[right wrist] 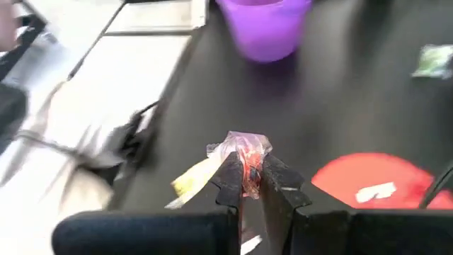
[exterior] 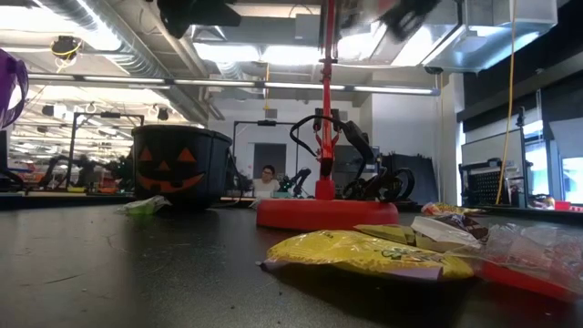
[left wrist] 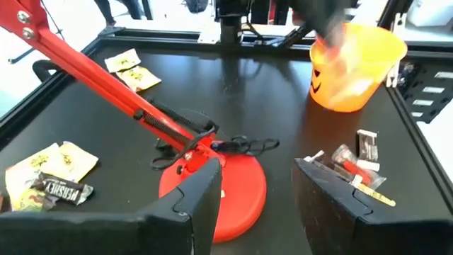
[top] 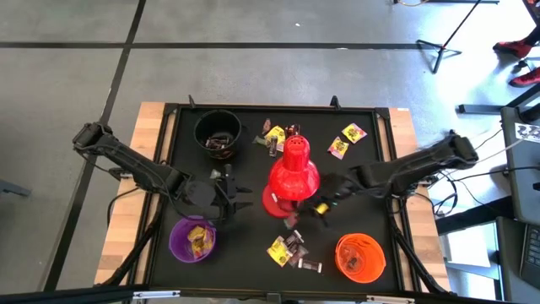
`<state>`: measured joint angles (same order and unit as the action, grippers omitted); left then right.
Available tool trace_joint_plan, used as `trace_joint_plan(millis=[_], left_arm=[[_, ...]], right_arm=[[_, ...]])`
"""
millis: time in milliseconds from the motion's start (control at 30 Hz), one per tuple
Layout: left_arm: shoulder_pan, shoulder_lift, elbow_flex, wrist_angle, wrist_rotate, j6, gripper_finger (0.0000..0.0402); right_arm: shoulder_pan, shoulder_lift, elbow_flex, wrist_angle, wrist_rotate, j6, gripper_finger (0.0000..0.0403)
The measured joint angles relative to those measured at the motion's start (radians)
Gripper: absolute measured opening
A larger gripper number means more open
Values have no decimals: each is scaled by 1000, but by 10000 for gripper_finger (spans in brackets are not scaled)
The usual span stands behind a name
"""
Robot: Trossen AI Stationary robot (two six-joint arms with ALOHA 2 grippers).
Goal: Organize candy in baskets
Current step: Put the orange gummy into the orange bucket
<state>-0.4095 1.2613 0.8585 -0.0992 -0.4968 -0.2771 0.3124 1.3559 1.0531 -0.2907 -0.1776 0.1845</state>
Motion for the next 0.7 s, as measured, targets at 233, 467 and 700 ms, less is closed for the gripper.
trace_joint_plan(millis=[233,467,700], left_arm=[[0,0,0,-5,-10,-1,160],[0,0,0,-5,-11,-4,159],[0,0,0,-5,-12,-9,159]], right_arm=[[201,-159,1,-119,70,175,30],[392,-179,1,-262,151,480,30],[531,-131,1,-361,167,690,30]])
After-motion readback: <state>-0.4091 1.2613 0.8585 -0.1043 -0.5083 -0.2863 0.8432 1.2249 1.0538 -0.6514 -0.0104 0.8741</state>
